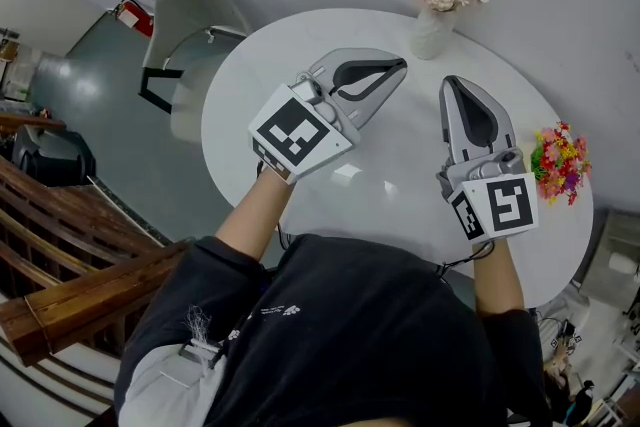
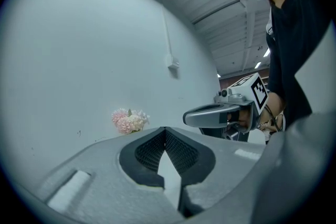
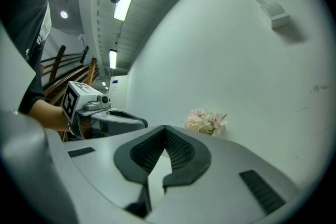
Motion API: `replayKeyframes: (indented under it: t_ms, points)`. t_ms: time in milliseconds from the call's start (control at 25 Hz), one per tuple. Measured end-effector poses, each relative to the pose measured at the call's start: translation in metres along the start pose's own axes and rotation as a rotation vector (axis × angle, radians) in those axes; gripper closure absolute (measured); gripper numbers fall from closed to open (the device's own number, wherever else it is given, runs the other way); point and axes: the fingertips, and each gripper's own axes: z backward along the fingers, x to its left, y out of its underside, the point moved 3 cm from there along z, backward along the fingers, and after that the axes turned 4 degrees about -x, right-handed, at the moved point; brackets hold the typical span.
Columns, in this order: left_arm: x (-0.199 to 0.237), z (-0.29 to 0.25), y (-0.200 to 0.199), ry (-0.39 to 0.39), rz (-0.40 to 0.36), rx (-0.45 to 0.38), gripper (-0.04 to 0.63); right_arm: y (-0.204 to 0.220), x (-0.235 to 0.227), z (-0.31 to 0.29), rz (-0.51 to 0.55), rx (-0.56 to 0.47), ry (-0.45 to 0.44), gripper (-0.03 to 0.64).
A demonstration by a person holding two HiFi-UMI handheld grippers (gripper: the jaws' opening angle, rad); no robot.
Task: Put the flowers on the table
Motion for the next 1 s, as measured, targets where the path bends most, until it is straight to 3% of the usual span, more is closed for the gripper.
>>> replayKeyframes:
  t_ms: [1000]
  points:
    - [-0.005, 0.011, -0.002, 0.051, -0.012, 0.046, 0.598, 0.009, 0.001, 0.005, -0.036, 0.022, -0.038, 0.604]
